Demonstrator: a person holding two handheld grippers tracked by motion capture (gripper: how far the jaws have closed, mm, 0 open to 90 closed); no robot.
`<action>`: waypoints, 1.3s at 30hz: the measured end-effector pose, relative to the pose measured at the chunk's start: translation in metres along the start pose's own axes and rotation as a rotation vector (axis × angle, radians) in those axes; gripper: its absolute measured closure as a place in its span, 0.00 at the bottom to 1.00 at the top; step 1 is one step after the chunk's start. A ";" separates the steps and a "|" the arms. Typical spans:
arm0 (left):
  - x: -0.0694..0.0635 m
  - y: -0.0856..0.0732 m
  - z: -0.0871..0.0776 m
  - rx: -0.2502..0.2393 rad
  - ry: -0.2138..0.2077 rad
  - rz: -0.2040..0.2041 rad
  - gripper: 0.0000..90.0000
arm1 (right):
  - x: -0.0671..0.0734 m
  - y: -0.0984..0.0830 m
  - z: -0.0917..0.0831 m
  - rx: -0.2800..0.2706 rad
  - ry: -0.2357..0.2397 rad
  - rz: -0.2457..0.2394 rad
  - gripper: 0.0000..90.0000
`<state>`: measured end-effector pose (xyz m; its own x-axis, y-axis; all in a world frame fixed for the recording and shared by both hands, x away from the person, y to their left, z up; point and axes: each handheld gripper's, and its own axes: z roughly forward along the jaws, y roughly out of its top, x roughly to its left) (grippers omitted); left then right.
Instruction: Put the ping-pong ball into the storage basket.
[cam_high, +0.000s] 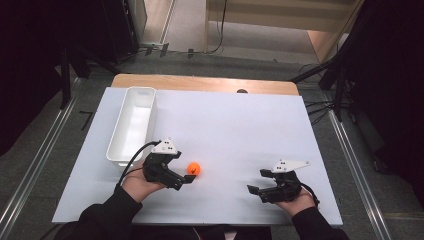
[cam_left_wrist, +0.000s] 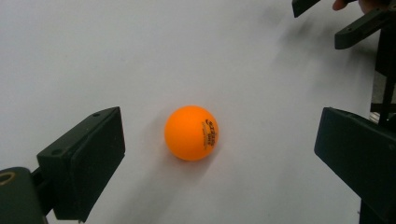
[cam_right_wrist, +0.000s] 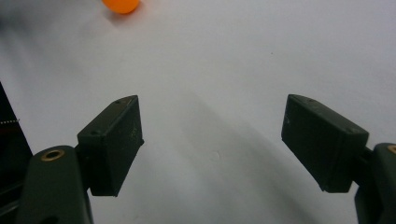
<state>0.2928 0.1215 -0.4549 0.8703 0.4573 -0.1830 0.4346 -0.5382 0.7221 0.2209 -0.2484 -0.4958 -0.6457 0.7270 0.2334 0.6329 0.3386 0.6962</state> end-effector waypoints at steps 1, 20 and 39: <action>0.001 0.002 0.001 -0.002 0.003 0.003 0.02 | 0.000 0.000 0.000 0.003 0.000 -0.003 0.21; 0.005 0.021 0.009 -0.018 0.026 0.003 0.02 | 0.000 -0.001 -0.001 0.004 -0.001 -0.001 0.21; 0.003 0.024 0.017 -0.054 0.065 0.016 0.13 | -0.001 -0.001 -0.002 0.005 -0.010 -0.008 0.21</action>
<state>0.3101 0.0979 -0.4492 0.8595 0.4947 -0.1285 0.4057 -0.5076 0.7601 0.2196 -0.2502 -0.4957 -0.6465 0.7302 0.2210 0.6300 0.3476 0.6944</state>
